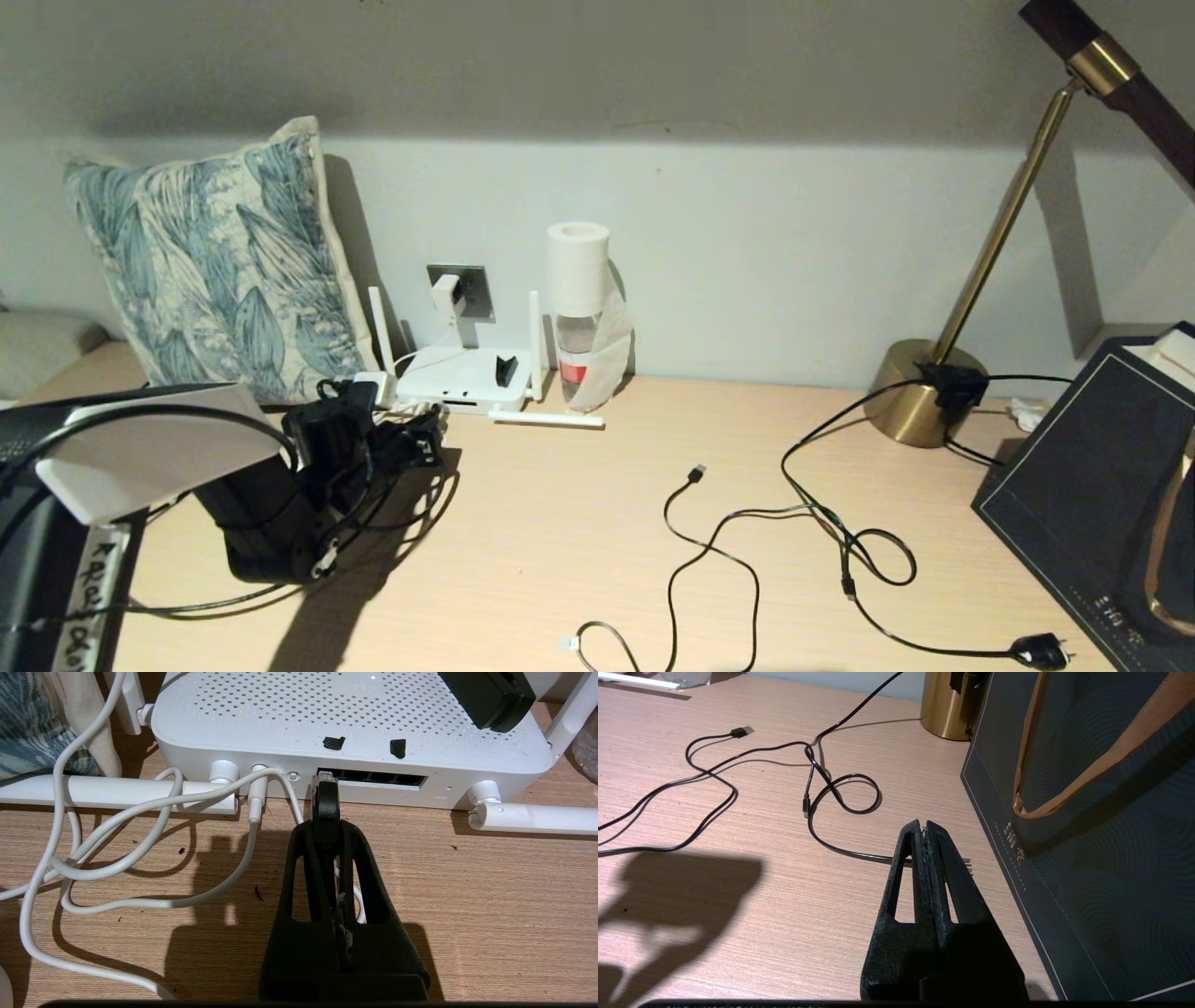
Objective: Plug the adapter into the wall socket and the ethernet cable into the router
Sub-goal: Plug cable into router interface
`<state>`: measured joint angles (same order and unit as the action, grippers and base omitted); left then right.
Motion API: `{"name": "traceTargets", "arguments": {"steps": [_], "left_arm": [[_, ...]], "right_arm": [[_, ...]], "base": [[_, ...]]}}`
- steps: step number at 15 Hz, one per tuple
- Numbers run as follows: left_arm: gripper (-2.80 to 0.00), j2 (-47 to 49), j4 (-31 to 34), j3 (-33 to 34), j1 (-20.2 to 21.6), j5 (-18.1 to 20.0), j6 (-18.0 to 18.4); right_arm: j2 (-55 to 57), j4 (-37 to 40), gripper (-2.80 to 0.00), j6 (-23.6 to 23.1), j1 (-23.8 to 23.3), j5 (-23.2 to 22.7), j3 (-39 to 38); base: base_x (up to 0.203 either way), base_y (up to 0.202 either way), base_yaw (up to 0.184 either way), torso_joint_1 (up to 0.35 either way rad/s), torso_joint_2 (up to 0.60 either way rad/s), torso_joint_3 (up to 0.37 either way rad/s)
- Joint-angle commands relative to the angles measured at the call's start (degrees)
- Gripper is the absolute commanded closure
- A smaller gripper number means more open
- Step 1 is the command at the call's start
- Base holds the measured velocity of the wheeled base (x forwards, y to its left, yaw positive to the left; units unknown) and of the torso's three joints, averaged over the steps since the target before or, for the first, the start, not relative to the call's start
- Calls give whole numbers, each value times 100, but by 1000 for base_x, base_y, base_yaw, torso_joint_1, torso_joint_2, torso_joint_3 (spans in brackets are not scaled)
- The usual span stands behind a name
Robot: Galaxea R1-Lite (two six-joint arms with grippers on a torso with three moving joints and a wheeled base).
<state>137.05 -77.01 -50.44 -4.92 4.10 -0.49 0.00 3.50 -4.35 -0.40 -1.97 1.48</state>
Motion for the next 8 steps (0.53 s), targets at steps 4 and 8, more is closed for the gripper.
{"name": "traceTargets", "arguments": {"steps": [4,8], "left_arm": [[0,15,-42,-10,-17,3,-4],[0,33,-42,-10,-18,3,-3]], "right_arm": [[0,2,0,-4,-3,-4,2],[9,2,0,-4,-1,-5,2]], "base": [[0,0,0,0,0,0],[0,0,0,0,0,0]]}}
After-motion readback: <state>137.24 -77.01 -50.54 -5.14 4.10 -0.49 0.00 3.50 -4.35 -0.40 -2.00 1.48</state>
